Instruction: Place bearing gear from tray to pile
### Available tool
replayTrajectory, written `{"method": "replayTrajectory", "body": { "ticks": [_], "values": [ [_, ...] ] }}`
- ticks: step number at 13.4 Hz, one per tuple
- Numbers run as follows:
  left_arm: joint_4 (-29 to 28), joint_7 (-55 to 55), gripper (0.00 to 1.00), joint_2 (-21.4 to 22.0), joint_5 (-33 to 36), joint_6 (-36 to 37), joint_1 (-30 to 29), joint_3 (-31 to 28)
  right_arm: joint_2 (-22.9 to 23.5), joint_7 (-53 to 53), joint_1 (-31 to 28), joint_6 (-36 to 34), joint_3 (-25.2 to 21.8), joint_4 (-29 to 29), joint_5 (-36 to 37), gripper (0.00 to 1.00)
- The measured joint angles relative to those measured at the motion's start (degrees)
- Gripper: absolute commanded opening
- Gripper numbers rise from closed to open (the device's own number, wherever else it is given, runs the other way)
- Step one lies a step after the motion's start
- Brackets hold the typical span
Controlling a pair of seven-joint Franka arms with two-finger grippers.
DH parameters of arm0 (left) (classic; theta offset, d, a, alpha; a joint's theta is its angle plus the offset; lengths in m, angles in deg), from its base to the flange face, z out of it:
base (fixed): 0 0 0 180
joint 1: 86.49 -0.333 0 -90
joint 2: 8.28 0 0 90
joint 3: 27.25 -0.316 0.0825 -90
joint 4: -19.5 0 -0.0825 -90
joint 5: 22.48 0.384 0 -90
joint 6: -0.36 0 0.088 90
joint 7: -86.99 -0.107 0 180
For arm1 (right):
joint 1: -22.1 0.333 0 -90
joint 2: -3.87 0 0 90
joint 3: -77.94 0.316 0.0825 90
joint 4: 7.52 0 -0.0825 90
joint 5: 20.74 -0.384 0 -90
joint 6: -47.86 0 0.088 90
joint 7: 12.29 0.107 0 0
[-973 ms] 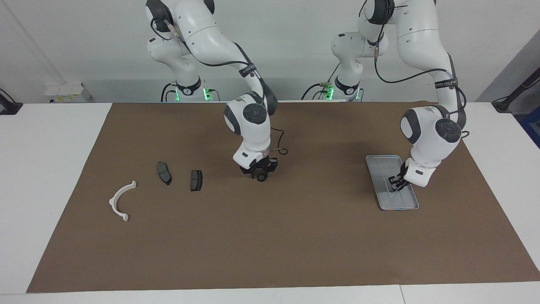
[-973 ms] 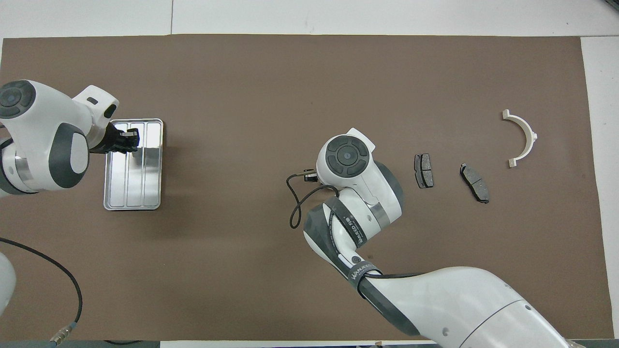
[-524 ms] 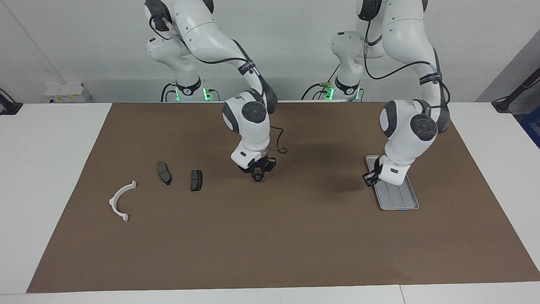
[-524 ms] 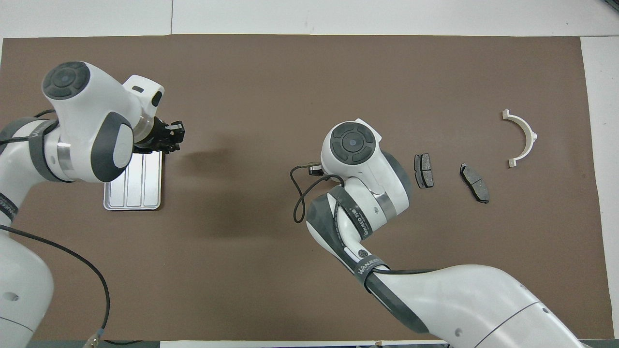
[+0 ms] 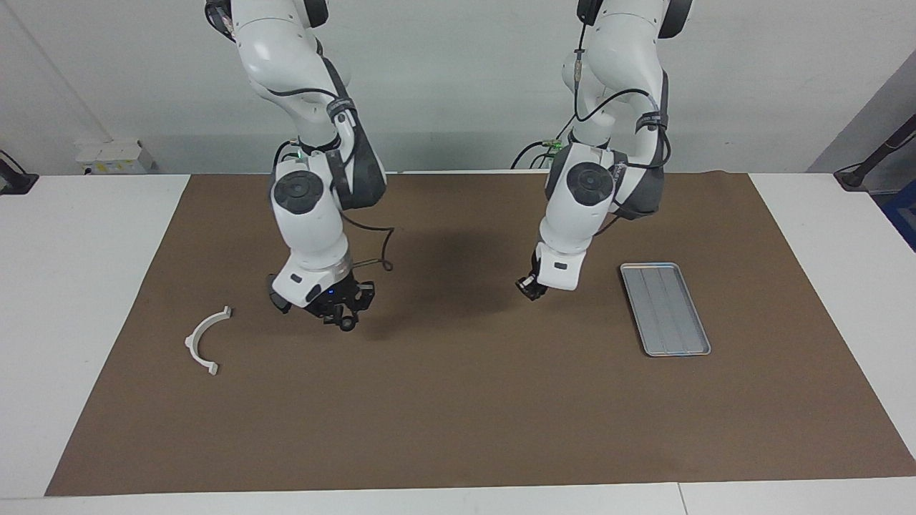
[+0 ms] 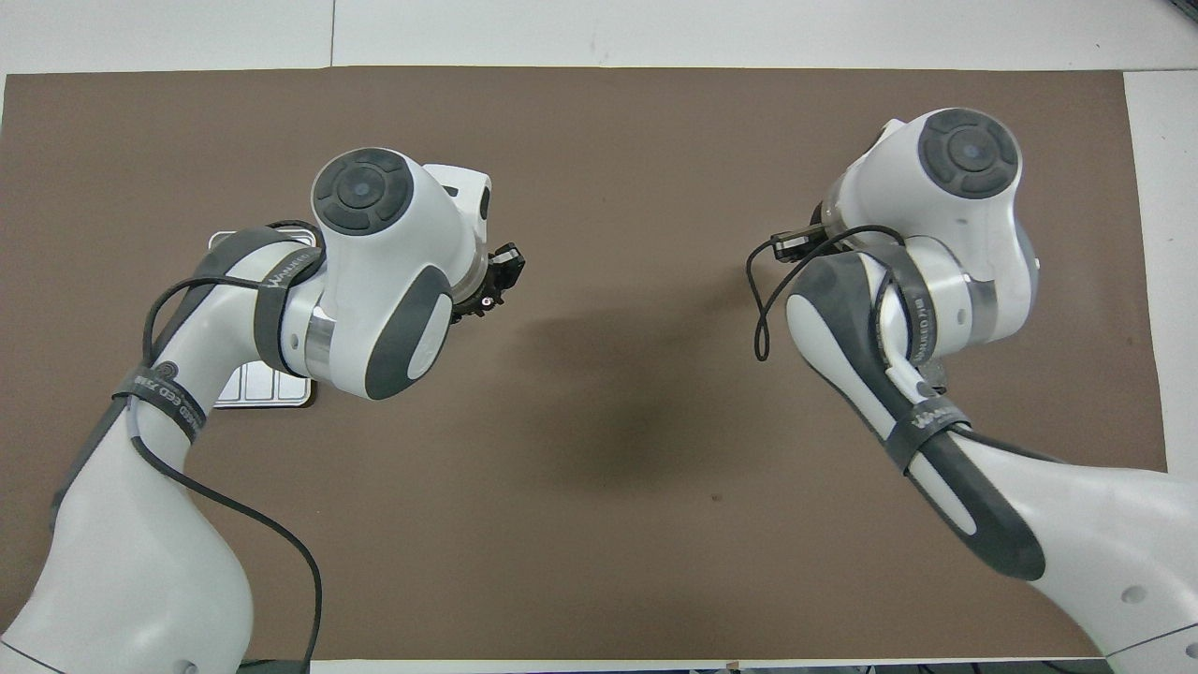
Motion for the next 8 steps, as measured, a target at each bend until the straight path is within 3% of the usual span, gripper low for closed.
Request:
{"method": "replayTrajectory", "body": {
  "ticks": [2,4,8],
  "values": [
    [1.94,7.18,0.03,-1.38,-0.02,-0.15,5.54,0.01,0.34,-8.18,-5.07,0.41,-0.01,-0.08,0.00,0.00],
    [5.42,12.24,0.03,-5.62,-0.02,-1.59,10.08,-0.05,0.91,-14.14,-8.99,1.53,-0.01,-0.36,0.00,0.00],
    [12.12,16.42,0.03,-15.01,-0.02,-3.64,12.38,-0.20,2.03,-18.90,-12.43,2.95,0.01,-1.14,0.00,0.00]
  ]
}}
